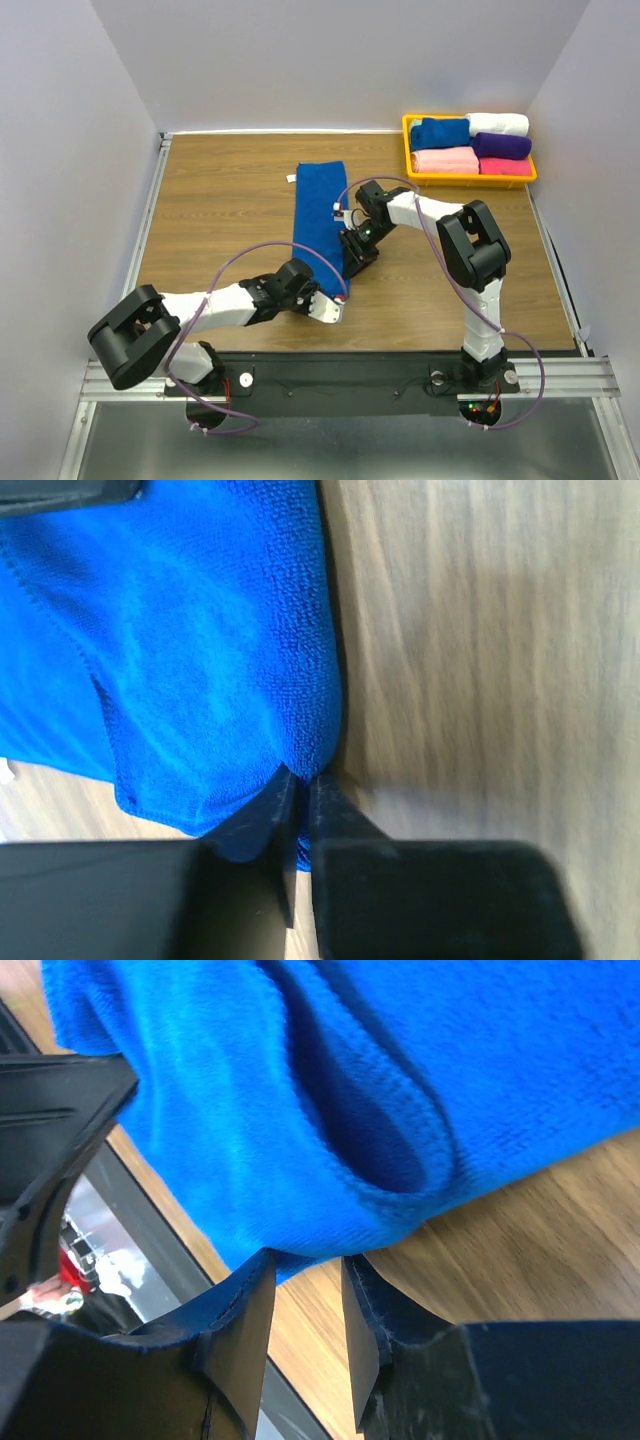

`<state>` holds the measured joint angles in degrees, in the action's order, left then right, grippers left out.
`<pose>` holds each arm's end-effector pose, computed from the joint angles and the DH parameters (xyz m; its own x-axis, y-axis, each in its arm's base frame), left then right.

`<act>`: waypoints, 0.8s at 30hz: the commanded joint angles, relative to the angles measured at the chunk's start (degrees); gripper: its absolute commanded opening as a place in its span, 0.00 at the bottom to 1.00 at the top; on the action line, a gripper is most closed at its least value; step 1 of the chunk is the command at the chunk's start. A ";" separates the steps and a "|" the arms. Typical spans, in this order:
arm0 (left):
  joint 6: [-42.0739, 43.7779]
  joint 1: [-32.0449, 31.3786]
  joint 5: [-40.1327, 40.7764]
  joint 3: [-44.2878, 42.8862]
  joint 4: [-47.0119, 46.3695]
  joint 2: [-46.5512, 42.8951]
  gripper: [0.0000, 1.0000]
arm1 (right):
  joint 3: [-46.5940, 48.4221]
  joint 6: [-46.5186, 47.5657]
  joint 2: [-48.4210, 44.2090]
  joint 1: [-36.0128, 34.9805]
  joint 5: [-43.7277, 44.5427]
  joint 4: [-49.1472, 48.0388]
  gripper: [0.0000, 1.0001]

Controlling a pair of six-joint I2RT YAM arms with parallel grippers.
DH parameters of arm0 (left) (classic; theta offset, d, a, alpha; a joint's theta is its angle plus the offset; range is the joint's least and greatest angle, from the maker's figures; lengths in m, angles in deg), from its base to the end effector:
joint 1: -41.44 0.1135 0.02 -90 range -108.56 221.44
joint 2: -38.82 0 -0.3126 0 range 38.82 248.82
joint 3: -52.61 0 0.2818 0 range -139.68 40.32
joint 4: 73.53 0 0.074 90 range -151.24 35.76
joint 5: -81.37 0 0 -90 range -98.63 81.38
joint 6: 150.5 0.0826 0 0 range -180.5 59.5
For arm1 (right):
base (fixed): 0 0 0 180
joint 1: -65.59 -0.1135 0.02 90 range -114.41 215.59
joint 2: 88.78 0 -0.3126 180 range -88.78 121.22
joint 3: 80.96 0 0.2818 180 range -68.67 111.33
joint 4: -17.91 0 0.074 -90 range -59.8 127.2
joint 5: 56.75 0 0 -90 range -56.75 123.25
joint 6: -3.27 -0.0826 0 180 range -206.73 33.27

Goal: Roll the towels
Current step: Roll the towel

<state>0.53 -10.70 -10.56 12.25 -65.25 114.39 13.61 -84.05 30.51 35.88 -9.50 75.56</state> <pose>0.1733 -0.2274 0.1460 0.4989 0.7829 -0.3717 0.7590 -0.1876 0.6235 0.3603 0.2701 0.1348 -0.8392 -0.5184 -0.1641 -0.4820 0.5695 0.6658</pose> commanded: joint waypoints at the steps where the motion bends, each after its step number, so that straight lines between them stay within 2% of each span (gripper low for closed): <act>1: -0.30 -0.33 -6.58 -4.25 11.73 -2.44 0.04 | -0.89 0.13 -4.32 -0.17 2.14 -0.72 0.38; 5: -1.00 -0.24 -13.18 -8.30 20.96 -3.68 0.01 | -2.47 3.20 -10.37 1.06 1.34 0.51 0.42; 8: -1.88 -0.16 -17.20 -12.07 26.32 -1.84 0.01 | -2.57 4.53 -14.86 1.59 2.13 1.13 0.53; 9: -2.41 -0.07 -18.18 -13.05 28.60 -0.18 0.01 | -1.95 5.14 -15.83 1.68 2.22 1.30 0.60; 12: -3.73 0.72 -22.49 -17.35 32.83 3.52 0.01 | -0.90 5.76 -18.12 2.47 2.93 2.10 0.68; 17: -3.91 7.48 -30.03 -26.21 37.57 10.11 0.00 | 0.16 7.69 -20.49 5.63 1.78 2.97 0.83; 18: -3.12 8.88 -31.54 -27.98 40.72 13.26 0.00 | 0.42 7.69 -20.76 6.33 2.05 3.06 0.88; 20: -3.03 12.13 -35.13 -33.24 43.28 16.52 0.00 | 0.60 8.65 -21.55 6.86 3.01 3.33 0.89; 22: 0.64 14.94 -38.65 -38.08 51.09 21.62 0.00 | 0.25 9.54 -24.00 8.26 3.54 3.15 1.00; 24: 2.15 16.35 -39.81 -40.64 53.73 23.38 0.00 | 0.25 9.97 -24.36 8.53 4.24 3.24 1.00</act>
<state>-1.43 2.37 -42.54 -22.59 -23.52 134.98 12.28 -76.49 10.88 43.51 -6.50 78.23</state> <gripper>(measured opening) 0.156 0.985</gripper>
